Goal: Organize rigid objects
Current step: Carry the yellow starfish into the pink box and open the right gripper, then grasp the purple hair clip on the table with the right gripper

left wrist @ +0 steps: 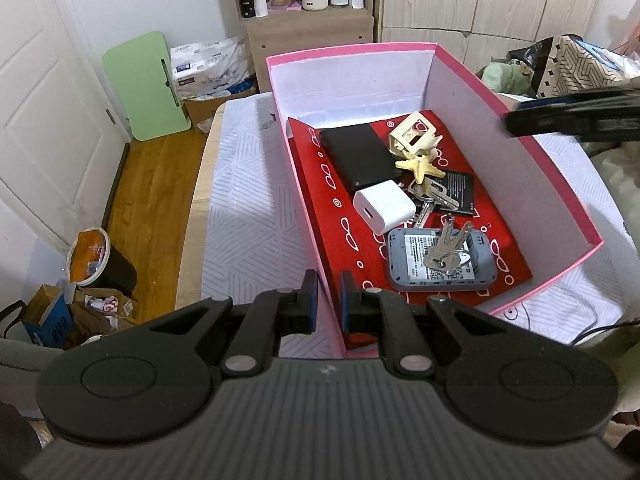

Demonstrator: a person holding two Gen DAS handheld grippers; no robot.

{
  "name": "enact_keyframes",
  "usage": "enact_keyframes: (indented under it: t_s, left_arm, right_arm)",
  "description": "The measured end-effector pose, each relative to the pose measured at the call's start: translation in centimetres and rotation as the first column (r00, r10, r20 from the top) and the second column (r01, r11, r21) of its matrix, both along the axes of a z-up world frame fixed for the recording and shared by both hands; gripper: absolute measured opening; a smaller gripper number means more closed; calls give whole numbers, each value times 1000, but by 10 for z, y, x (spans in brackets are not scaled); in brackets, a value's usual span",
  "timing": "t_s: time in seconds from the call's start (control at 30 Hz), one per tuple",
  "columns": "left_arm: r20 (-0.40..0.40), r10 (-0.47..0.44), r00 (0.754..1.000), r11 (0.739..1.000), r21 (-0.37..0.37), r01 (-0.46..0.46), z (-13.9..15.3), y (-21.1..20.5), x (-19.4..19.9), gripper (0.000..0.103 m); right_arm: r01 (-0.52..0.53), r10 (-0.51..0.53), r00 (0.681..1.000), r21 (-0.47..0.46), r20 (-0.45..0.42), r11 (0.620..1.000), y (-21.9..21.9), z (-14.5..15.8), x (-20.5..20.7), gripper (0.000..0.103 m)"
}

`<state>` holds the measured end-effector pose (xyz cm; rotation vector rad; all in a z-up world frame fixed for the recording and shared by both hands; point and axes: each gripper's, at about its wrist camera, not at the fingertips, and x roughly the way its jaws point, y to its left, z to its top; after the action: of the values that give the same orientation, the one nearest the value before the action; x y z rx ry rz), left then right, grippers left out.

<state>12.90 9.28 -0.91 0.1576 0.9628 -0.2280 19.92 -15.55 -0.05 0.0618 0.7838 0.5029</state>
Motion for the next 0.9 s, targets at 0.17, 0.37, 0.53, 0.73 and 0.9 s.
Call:
enact_keyframes:
  t_s: [0.17, 0.37, 0.53, 0.73, 0.9]
  left_arm:
    - [6, 14, 1000, 1000, -3, -14, 1, -1, -1, 10]
    - [17, 33, 999, 999, -21, -33, 0, 1, -3, 10]
    - [32, 42, 999, 999, -17, -42, -1, 0, -5, 10]
    - [49, 59, 997, 998, -30, -58, -2, 1, -9, 10]
    - [49, 67, 997, 997, -33, -65, -2, 0, -11, 10]
  right_arm:
    - [102, -105, 992, 49, 72, 994, -45, 7, -28, 40]
    - [99, -100, 990, 20, 95, 995, -69, -17, -39, 40]
    - [32, -21, 992, -88, 121, 996, -60, -57, -35, 49]
    - [-2, 25, 988, -158, 149, 988, -49, -99, -9, 58]
    - [-24, 41, 992, -139, 121, 990, -46, -114, 13, 63]
